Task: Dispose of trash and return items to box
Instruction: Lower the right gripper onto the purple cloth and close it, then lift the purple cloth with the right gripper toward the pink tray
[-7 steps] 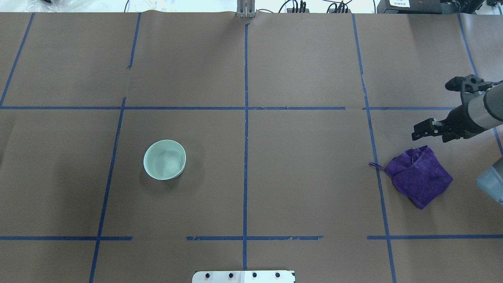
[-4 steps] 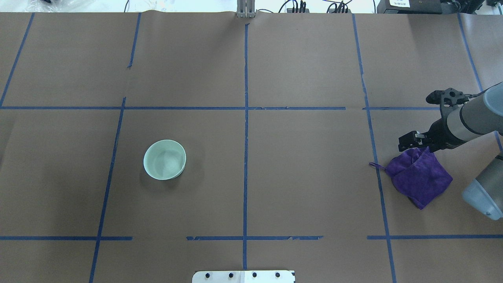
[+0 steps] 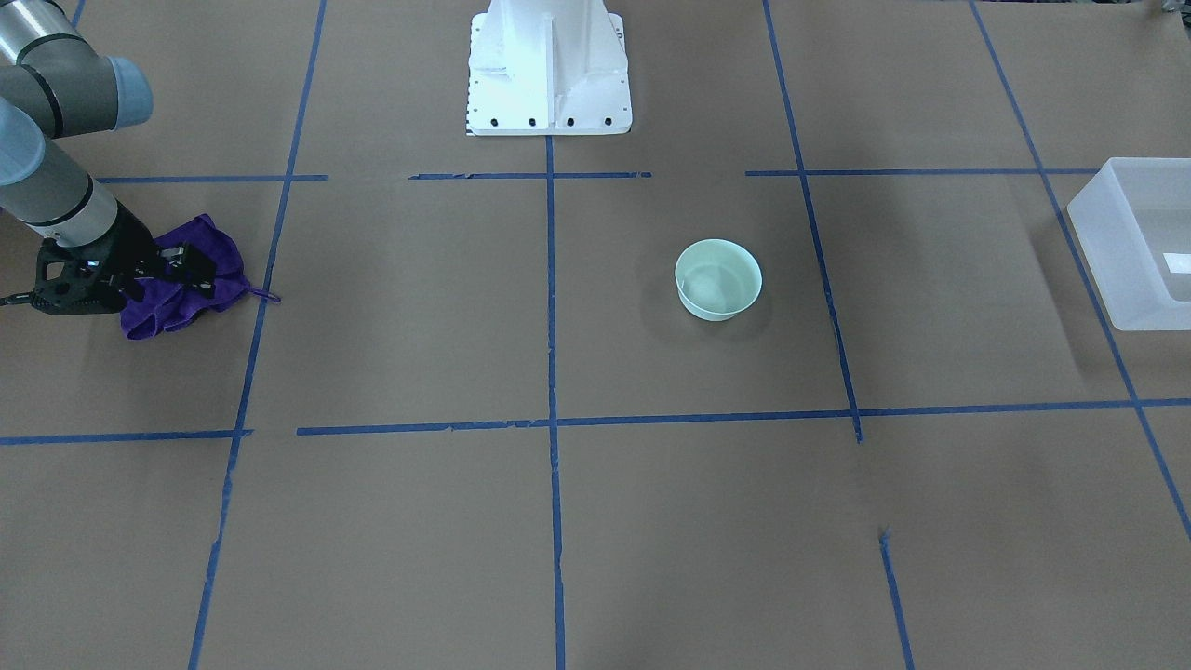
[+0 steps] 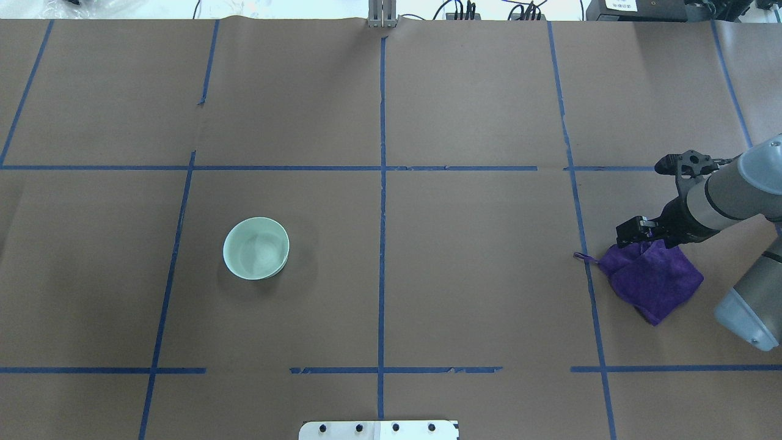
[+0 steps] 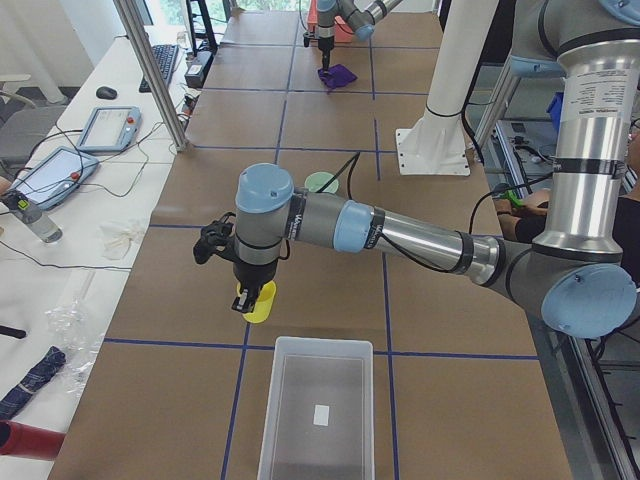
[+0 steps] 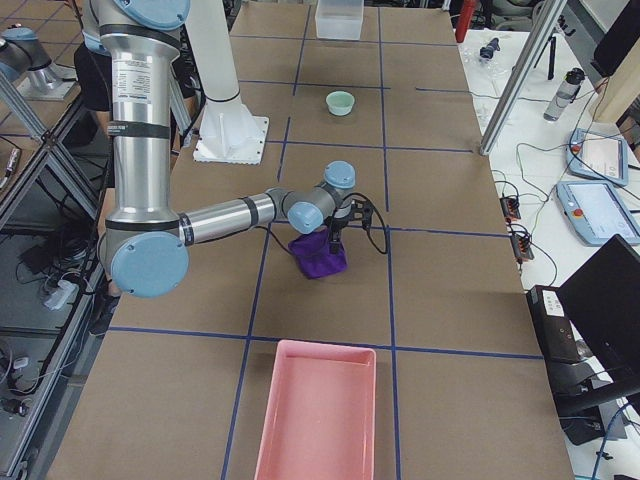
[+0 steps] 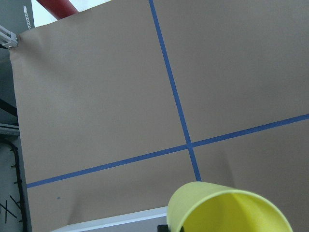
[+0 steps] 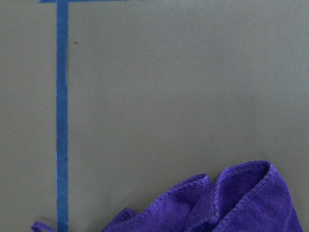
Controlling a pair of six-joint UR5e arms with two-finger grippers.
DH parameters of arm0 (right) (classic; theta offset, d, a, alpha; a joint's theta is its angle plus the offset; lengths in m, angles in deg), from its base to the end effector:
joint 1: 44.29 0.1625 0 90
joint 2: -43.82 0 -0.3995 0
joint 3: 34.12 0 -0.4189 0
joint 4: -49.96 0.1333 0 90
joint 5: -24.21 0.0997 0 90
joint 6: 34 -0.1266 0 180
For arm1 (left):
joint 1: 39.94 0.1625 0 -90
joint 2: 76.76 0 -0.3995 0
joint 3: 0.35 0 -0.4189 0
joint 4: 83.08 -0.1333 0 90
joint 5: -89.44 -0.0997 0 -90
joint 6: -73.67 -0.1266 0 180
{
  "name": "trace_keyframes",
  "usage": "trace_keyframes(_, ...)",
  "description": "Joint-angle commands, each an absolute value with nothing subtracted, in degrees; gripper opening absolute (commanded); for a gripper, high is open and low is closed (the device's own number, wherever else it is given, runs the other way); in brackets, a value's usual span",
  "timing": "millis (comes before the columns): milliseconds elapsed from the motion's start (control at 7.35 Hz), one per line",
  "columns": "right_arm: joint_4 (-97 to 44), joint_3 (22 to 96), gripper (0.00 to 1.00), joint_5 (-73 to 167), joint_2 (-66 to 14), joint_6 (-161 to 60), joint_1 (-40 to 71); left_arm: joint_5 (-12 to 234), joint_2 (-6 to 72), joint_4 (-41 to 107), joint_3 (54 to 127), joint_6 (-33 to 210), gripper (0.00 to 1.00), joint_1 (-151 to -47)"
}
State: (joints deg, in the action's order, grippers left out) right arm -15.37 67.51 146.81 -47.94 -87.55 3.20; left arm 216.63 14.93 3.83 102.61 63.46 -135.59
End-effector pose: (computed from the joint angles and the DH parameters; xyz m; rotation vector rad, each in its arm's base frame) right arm -0.3190 -0.4443 0.5213 -0.0179 -0.8036 0.0107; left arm -0.1092 -0.5268 0.5347 0.2822 0.6142 0.1420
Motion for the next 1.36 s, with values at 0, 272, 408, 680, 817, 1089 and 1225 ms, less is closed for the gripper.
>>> trace_keyframes(0,-15.78,66.87,1.00,146.73,-48.11,-87.62,1.95,216.54,15.00,4.11,99.08,63.30,0.00,-136.71)
trace_keyframes(272,-15.78,66.78,0.99,146.73,-48.90,-87.62,1.77,216.53,14.82,4.20,97.14,63.30,0.00,-137.24)
trace_keyframes(408,-15.87,66.78,0.72,146.82,-49.34,-87.53,1.85,216.53,14.65,4.29,96.43,63.30,0.00,-137.24)
trace_keyframes(680,-15.87,66.87,0.00,146.73,-49.69,-87.44,1.94,216.62,14.12,4.37,94.84,63.30,0.00,-137.33)
trace_keyframes(817,-15.96,66.87,0.00,146.82,-49.78,-87.44,2.03,216.62,13.68,4.37,94.49,63.30,0.00,-137.33)
trace_keyframes(1089,-15.96,69.05,0.00,146.91,-50.83,-87.44,4.56,216.71,13.59,4.81,92.92,63.30,0.00,-137.33)
trace_keyframes(1225,-16.31,72.02,0.00,147.60,-52.32,-87.44,6.67,216.80,13.24,6.38,91.51,63.30,0.00,-137.33)
